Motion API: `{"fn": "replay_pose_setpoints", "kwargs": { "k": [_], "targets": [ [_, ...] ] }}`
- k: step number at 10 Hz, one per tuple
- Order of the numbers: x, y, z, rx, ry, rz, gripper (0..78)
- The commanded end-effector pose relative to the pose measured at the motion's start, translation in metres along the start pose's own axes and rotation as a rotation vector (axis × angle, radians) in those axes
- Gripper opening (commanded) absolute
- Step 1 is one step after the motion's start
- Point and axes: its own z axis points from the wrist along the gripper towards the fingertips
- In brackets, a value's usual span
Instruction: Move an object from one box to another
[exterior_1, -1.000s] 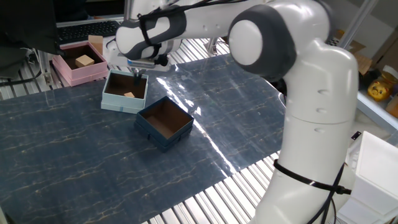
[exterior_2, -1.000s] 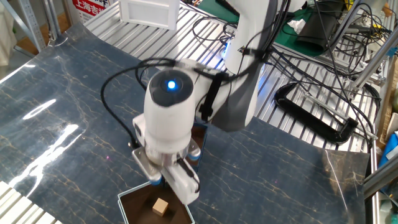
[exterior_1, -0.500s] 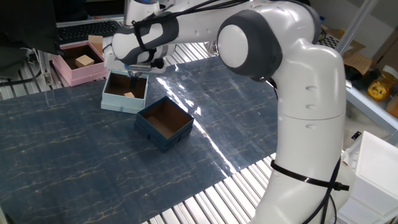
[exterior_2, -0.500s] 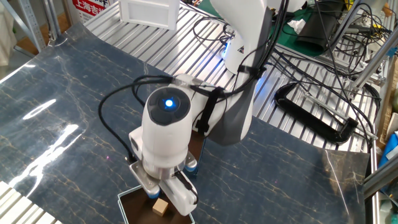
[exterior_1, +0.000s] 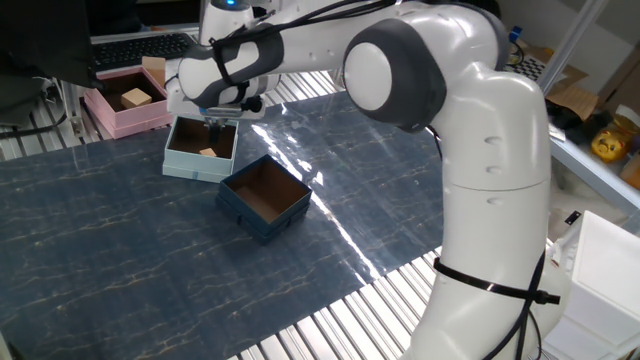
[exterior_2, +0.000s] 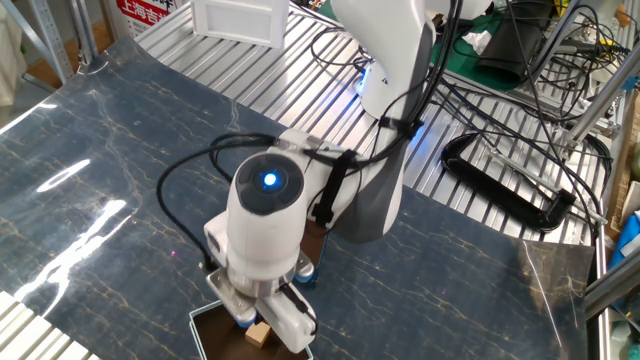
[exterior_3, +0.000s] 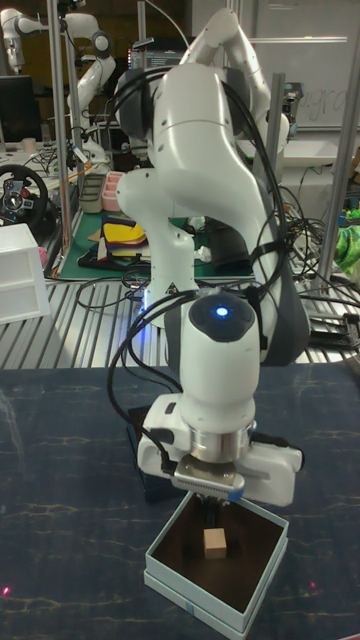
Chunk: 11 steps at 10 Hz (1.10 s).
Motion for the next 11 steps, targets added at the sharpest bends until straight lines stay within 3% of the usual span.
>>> {"fn": "replay_pose_setpoints", "kwargs": {
  "k": [1, 11],
  "targets": [
    [-0.0108, 0.0035, 0.0158, -0.004, -0.005, -0.087, 0.0],
    [-0.0112, 0.0040, 0.0229, 0.010, -0.007, -0.157, 0.0]
  ]
}}
